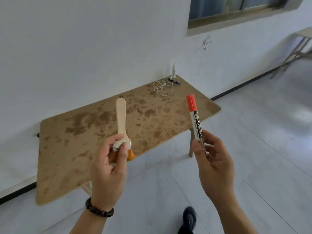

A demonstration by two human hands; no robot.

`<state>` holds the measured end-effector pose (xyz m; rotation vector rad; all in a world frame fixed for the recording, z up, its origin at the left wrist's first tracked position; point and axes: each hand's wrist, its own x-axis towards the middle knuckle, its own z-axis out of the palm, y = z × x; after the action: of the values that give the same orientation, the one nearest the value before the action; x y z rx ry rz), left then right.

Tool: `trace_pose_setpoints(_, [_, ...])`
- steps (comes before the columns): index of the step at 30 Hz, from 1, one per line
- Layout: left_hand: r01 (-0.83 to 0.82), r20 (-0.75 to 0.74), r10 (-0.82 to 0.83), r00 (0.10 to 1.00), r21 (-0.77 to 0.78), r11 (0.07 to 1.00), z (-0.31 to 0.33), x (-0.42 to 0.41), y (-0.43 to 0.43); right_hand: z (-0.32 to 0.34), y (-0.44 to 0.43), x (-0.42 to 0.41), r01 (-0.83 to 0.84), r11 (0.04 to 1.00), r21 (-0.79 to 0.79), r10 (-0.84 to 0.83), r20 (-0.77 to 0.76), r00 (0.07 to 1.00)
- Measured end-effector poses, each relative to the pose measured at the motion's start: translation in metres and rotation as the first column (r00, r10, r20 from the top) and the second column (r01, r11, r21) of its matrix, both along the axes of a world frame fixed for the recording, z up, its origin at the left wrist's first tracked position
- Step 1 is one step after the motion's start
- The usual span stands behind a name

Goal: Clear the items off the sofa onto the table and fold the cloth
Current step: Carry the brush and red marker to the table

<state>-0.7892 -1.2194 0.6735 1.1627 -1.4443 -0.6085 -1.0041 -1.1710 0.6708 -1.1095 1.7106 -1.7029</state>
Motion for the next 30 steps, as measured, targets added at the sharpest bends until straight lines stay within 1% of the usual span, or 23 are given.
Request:
trace_pose_setpoints(2, [0.014, 0.0, -0.014, 1.0, 0.023, 1.0, -0.013, -0.034, -0.051, -0.016, -0.049, -0.031, 0.022, 1.0, -0.02, -0.021, 0.038, 0.999])
trace_pose_setpoints(4, [0.006, 0.023, -0.006, 1.0, 0.019, 1.0, -0.019, -0.067, -0.101, -0.027, -0.103, -0.064, 0.007, 0.999, -0.036, -0.004, 0.075, 0.997])
trace_pose_setpoints(6, [-0.023, 0.062, 0.02, 0.998, 0.042, 0.999, -0.02, -0.096, -0.149, -0.031, -0.158, -0.094, -0.044, 0.999, -0.019, 0.046, 0.102, 0.994])
trace_pose_setpoints(8, [-0.048, 0.057, 0.045, 0.997, 0.051, 0.998, -0.011, -0.12, -0.191, -0.025, -0.211, -0.117, -0.109, 0.994, -0.032, 0.112, 0.143, 0.983])
trace_pose_setpoints(10, [-0.073, 0.079, 0.072, 0.994, 0.013, 0.997, -0.002, -0.14, -0.233, -0.015, -0.265, -0.136, -0.167, 0.985, -0.055, 0.173, 0.142, 0.975])
trace_pose_setpoints(12, [-0.093, 0.108, 0.092, 0.99, 0.003, 0.996, 0.003, -0.155, -0.273, -0.007, -0.318, -0.151, -0.22, 0.975, -0.04, 0.224, 0.113, 0.968])
trace_pose_setpoints(15, [-0.13, 0.074, 0.126, 0.989, 0.042, 0.991, 0.001, -0.171, -0.327, -0.007, -0.385, -0.162, -0.288, 0.958, -0.011, 0.287, 0.11, 0.951])
trace_pose_setpoints(17, [-0.136, 0.043, 0.133, 0.99, 0.085, 0.987, -0.012, -0.18, -0.366, -0.016, -0.425, -0.169, -0.317, 0.948, 0.017, 0.313, 0.111, 0.943])
trace_pose_setpoints(19, [-0.126, 0.005, 0.126, 0.992, 0.136, 0.983, -0.034, -0.188, -0.41, -0.033, -0.464, -0.175, -0.309, 0.949, 0.065, 0.305, 0.064, 0.95])
trace_pose_setpoints(21, [-0.093, -0.026, 0.101, 0.995, 0.211, 0.973, -0.059, -0.197, -0.457, -0.054, -0.502, -0.184, -0.242, 0.96, 0.137, 0.248, -0.027, 0.968])
trace_pose_setpoints(23, [-0.049, -0.021, 0.058, 0.998, 0.305, 0.951, -0.085, -0.211, -0.506, -0.077, -0.536, -0.197, -0.163, 0.959, 0.233, 0.188, -0.09, 0.978])
trace_pose_setpoints(26, [0.025, 0.02, -0.036, 0.999, 0.41, 0.912, -0.126, -0.238, -0.572, -0.115, -0.582, -0.225, -0.098, 0.915, 0.392, 0.166, -0.144, 0.976])
trace_pose_setpoints(28, [0.073, 0.04, -0.105, 0.994, 0.483, 0.873, -0.15, -0.257, -0.608, -0.14, -0.611, -0.243, -0.064, 0.869, 0.491, 0.186, -0.202, 0.962])
trace_pose_setpoints(30, [0.08, 0.074, -0.14, 0.987, 0.53, 0.844, -0.174, -0.272, -0.638, -0.165, -0.641, -0.257, -0.031, 0.818, 0.574, 0.218, -0.261, 0.941])
